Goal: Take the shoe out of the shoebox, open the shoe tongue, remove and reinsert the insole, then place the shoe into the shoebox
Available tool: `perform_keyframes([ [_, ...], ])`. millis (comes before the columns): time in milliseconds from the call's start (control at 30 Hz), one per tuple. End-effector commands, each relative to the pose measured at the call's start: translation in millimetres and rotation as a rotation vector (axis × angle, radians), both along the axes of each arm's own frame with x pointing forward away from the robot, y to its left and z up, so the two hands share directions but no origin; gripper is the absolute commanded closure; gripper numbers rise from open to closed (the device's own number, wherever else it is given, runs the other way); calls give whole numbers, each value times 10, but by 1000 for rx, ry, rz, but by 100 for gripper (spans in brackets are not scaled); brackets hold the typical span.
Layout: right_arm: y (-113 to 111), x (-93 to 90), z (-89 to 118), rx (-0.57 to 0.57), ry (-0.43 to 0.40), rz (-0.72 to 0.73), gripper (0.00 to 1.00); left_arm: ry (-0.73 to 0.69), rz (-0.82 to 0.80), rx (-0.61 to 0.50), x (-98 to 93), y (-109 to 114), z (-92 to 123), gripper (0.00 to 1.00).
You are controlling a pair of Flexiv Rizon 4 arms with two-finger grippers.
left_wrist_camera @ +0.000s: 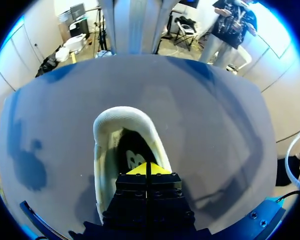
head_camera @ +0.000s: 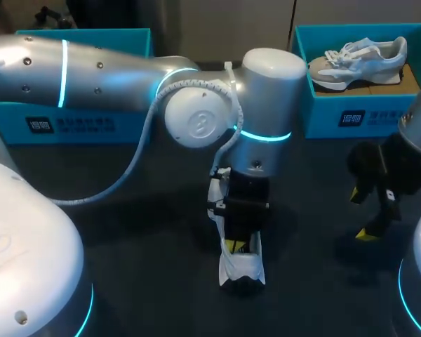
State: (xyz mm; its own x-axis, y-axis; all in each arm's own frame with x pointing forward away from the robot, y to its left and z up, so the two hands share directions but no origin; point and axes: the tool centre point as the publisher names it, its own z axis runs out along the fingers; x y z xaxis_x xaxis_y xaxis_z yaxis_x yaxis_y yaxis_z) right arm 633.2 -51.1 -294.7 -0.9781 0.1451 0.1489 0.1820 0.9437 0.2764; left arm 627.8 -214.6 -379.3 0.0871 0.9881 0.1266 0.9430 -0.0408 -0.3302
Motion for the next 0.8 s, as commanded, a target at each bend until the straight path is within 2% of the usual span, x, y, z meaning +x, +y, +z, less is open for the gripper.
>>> perform_keyframes([
  [33, -3, -9, -3, -1, -1, 0, 0, 1, 22, -27, -54, 31, -166, 100],
  [300, -3, -9, -3, -1, -1, 0, 0, -24, 60, -73, -29, -13, -202, 100],
  [467, -3, -9, -3, -1, -1, 0, 0, -25, 45, -92, -5, -29, -37, 100],
  [667, -3, -9, -3, -1, -1, 0, 0, -32, 0, -68, -5, -44, 126, 100],
  [800, -3, -9, -3, -1, -1, 0, 0, -25, -41, -22, -65, -30, 76, 100],
])
